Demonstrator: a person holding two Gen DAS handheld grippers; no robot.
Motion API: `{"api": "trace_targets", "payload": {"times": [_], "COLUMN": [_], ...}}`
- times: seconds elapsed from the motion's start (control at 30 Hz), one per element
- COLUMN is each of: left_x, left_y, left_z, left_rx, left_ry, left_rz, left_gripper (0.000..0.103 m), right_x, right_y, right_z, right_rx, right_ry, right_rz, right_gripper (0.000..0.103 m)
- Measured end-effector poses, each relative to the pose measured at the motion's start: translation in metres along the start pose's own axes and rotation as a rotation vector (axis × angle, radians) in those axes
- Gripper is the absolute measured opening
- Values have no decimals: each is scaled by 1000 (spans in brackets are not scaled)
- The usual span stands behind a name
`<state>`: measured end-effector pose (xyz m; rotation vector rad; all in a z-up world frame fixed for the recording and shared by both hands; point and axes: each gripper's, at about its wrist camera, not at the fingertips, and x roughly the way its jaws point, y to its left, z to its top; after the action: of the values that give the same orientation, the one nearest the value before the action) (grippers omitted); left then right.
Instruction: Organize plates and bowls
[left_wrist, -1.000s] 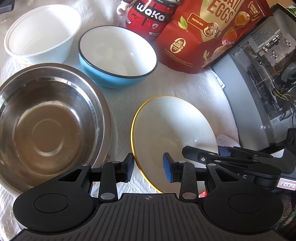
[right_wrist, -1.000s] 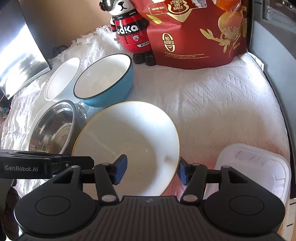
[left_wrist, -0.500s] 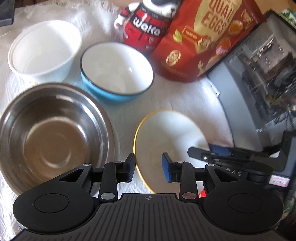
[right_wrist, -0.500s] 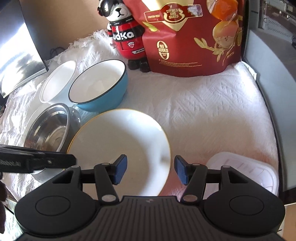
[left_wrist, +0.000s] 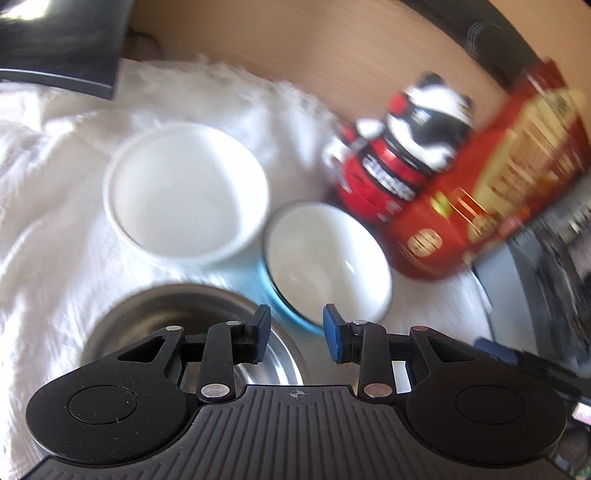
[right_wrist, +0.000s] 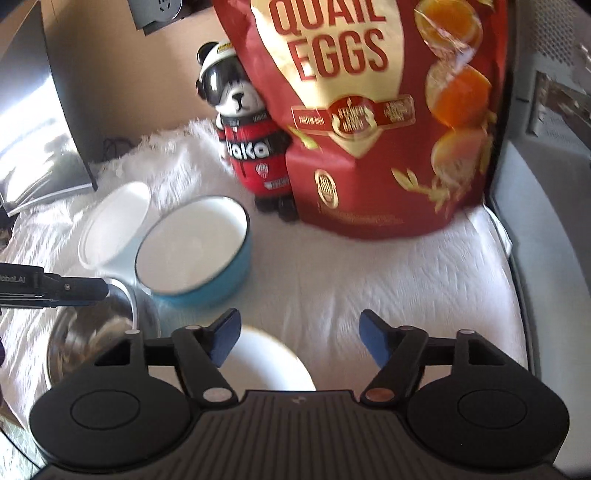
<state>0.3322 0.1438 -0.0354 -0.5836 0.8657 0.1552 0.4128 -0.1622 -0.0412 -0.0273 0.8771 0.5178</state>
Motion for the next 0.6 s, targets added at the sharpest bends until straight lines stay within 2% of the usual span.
{"api": "trace_targets", "payload": {"times": [0.13, 0.23, 0.3, 0.47, 0.6], "left_x": [19, 40, 51, 78, 100], "left_y": [12, 18, 20, 22, 23], "left_z": [22, 34, 39, 49, 52], "left_rx": [-64, -89, -81, -50, -31], "left_ry": [-14, 56, 83, 115, 159], "left_rz": [38, 31, 11, 5, -23], "left_gripper": [34, 34, 34, 34, 30], "right_x": [20, 39, 54, 80, 107], "right_y": [5, 12, 19, 36, 42], "right_z": [18, 28, 35, 44, 52], "right_rx": [25, 49, 78, 111, 104], "right_ry": [33, 59, 85, 122, 156], "right_rz": [50, 117, 131, 98, 55], "right_gripper": [79, 81, 81, 80, 74]}}
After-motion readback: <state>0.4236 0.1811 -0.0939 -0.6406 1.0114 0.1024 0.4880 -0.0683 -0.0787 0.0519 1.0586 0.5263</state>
